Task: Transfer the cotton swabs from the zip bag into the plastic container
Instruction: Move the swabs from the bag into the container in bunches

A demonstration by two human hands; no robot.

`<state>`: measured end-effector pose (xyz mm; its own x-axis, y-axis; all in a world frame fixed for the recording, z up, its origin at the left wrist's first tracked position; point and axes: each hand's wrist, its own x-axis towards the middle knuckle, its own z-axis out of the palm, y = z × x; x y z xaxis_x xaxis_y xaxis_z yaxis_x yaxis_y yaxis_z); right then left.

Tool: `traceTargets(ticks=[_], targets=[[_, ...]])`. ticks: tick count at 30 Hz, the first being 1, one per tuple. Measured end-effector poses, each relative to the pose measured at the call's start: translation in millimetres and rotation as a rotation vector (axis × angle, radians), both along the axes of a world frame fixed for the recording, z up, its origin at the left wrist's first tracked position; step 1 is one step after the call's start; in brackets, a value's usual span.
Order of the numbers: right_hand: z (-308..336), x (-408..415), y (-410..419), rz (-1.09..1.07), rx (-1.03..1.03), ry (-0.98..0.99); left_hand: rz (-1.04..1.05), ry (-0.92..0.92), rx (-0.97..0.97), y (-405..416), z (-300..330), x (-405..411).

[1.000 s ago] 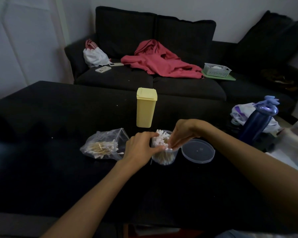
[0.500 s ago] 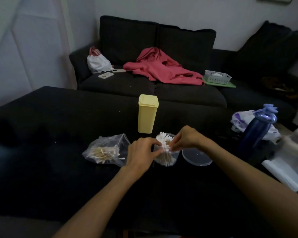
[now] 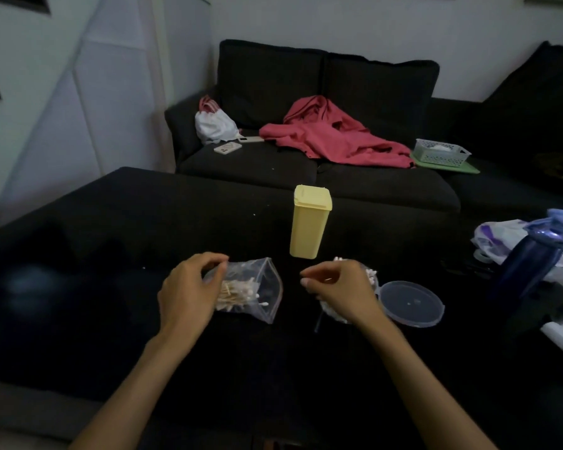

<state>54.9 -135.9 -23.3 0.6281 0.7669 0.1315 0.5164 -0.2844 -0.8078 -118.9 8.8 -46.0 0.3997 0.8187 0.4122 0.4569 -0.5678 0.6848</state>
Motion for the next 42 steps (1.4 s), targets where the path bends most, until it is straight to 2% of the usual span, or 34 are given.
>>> traceTargets(ticks=[3, 8, 13, 20, 26, 33, 42], targets=[[-27.4, -13.9, 19.5, 0.070, -0.020, -0.024, -0.038, 0.183, -0.058, 16.9, -13.9, -4.8], [-48.8, -19.1, 28.6, 0.188, -0.137, -0.044, -0.329, 0.381, -0.094, 18.1, -26.3, -7.0], [-59.9, -16.1, 30.7, 0.145, -0.127, -0.008, -0.309, 0.560, 0.038, 15.5, -26.5, -4.6], [-56.8, -20.1, 27.3, 0.194, -0.156, 0.021, -0.313, 0.516, -0.054, 13.0, -20.1, -0.3], [-51.3, -18.6, 23.5, 0.095, -0.143, 0.029, -0.368, 0.462, -0.158, 13.4, -24.4, 1.7], [-50.4, -14.2, 25.0, -0.013, -0.087, 0.238, -0.405, 0.437, -0.207, 6.0, -23.0, 7.4], [-29.0, -12.5, 19.0, 0.133, -0.199, 0.158, -0.521, 0.596, -0.183, 1.6, -28.0, 16.3]])
